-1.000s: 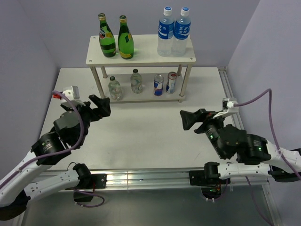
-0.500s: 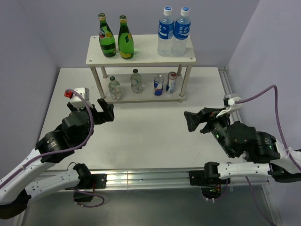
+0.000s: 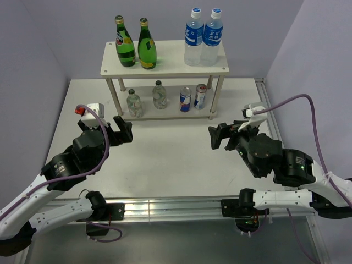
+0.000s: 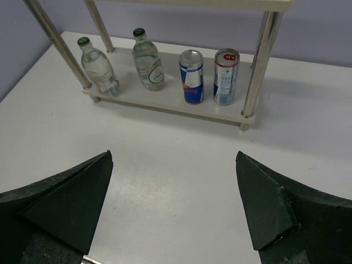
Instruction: Place and organize the beverage onto the shelf
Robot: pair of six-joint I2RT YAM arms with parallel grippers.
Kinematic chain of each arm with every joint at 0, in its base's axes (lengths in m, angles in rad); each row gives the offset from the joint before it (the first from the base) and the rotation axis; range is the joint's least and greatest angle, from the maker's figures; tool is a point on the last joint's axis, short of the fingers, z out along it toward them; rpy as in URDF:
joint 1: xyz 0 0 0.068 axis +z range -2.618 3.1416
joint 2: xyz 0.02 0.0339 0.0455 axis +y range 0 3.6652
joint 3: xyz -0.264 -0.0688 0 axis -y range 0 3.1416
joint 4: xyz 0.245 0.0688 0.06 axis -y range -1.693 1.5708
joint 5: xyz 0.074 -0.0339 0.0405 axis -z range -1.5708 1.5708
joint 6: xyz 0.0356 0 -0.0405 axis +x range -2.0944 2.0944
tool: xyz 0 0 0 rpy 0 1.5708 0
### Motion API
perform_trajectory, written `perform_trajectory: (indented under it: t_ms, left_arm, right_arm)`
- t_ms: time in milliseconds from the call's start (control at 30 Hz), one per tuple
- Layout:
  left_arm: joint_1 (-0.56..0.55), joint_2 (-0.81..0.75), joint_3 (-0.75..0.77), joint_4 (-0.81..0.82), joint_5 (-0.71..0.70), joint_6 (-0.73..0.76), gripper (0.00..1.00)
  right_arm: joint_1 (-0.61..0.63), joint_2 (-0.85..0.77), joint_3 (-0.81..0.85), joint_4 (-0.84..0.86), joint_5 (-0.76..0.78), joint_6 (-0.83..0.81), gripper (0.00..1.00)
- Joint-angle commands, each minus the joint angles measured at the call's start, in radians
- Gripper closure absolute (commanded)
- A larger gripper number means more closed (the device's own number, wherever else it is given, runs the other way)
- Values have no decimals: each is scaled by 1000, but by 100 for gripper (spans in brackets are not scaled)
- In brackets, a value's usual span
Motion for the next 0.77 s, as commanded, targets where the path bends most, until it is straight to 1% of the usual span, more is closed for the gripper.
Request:
perform_trajectory:
  t_ms: [0,33,100,167,200,233,267,300,333,367,400,533,633,733]
  left_arm:
    - [-3,-5,-9,0,-22,10,1]
    - [-3,-6,-11,2,-25,11,1]
    - [-3,-3,-12,-4,-34,8,1]
    - [-1,-2,-6,-4,-36,4,1]
    - [-1,-2,-3,-6,-37,1,1]
    - [-1,-3,-6,-1,-34,-1,1]
    - [0,-5,-8,2,-33,-3,1]
    - [0,-8,-9,5,-33,-3,1]
    - [0,-15,-17,7,-33,0,1]
    - [0,-17,-18,8,-34,1,1]
    - [0,-22,-20,5,-37,1,1]
    - [0,-37,-29,7,-56,7,1]
    - [0,-51,-43,5,-71,13,1]
    - [0,-68,-64,0,-83,8,1]
  right_arm:
    - [-77,69,71,29,-116,-81,0]
    - [-146,92,88,11,-161,-92,0]
    - [-185,170,162,-55,-134,-76,0]
    - [-218,213,227,-101,-115,-21,0]
    - [-246,223,232,-105,-133,-6,0]
    - [-315,211,223,-76,-165,0,0]
    - [-358,192,182,-44,-293,-1,0]
    - [-404,163,162,10,-361,2,0]
    - [-456,158,147,23,-435,13,0]
    - [-551,160,136,26,-478,22,0]
    - [-576,174,133,24,-503,29,0]
    - [-588,191,105,39,-517,69,0]
    - [-588,162,39,107,-557,89,0]
    - [-591,128,-19,159,-532,108,0]
